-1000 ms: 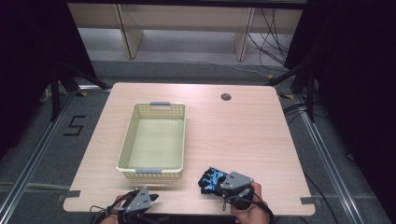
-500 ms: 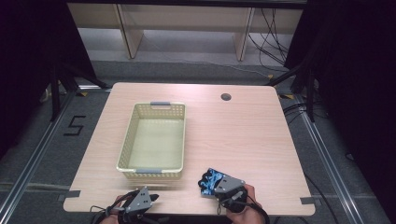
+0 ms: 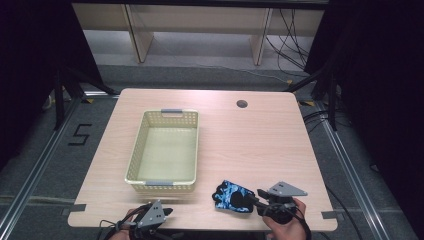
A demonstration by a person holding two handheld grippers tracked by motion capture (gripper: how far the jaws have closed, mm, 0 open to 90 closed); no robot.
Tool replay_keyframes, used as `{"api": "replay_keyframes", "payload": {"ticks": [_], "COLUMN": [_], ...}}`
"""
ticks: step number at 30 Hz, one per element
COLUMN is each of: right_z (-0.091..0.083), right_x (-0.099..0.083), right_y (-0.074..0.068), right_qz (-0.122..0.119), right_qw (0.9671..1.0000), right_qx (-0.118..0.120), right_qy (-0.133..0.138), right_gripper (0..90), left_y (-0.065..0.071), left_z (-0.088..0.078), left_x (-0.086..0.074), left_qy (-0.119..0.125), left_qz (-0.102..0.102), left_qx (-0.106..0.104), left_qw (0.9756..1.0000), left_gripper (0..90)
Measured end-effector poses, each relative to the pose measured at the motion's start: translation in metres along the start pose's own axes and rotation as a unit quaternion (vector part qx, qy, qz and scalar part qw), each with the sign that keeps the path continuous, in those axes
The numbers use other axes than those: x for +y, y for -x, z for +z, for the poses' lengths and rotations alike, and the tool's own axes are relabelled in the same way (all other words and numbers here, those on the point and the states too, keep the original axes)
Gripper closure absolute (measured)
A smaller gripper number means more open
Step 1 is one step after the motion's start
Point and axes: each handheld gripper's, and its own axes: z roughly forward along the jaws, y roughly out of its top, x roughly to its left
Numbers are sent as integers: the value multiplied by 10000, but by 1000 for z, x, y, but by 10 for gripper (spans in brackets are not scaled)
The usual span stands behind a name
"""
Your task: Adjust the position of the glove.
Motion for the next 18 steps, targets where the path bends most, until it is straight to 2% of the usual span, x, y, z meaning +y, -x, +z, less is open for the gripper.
{"api": "replay_keyframes", "payload": {"ticks": [1, 4, 5, 7, 8, 9, 10, 12, 13, 14, 15, 17, 18], "right_z": [-2, -3, -3, -1, 0, 0, 2, 4, 5, 5, 5, 5, 6], "right_x": [-3, -9, -10, -11, -12, -12, -13, -14, -14, -15, -15, -16, -16], "right_y": [2, 9, 8, 11, 12, 12, 9, 13, 13, 13, 11, 12, 15], "right_qz": [194, 326, 534, 515, 595, 595, 871, 627, 654, 656, 809, 874, 730], "right_qw": [9998, 9995, 9985, 9987, 9982, 9982, 9960, 9980, 9978, 9977, 9965, 9959, 9971], "right_qx": [-29, -25, -18, 21, 3, 3, 93, 70, 91, 58, 91, 96, 124], "right_qy": [-20, -54, -73, -45, -92, -92, -186, -94, -112, -154, -184, -191, -166], "right_gripper": [613, 602, 600, 597, 592, 592, 584, 576, 572, 571, 569, 568, 567], "left_y": [-1, 1, 1, 2, 2, 2, 4, 7, 10, 12, 12, 13, 13], "left_z": [1, 9, 12, 16, 23, 23, 29, 35, 38, 42, 45, 54, 58], "left_x": [3, 12, 14, 18, 25, 25, 33, 42, 46, 51, 55, 62, 65], "left_qy": [43, 86, 100, 123, 51, 51, -24, -29, 30, 33, -14, -12, -59], "left_qz": [153, 113, 108, 124, 221, 221, 320, 397, 393, 484, 675, 725, 745], "left_qx": [4, 20, 14, 1, 27, 27, 5, -43, -47, -42, -6, 84, 75], "left_qw": [9999, 9999, 9999, 9998, 9997, 9997, 9995, 9992, 9992, 9988, 9977, 9973, 9972], "left_gripper": [205, 209, 210, 212, 216, 219, 222, 228, 228, 228, 229, 230, 231]}}
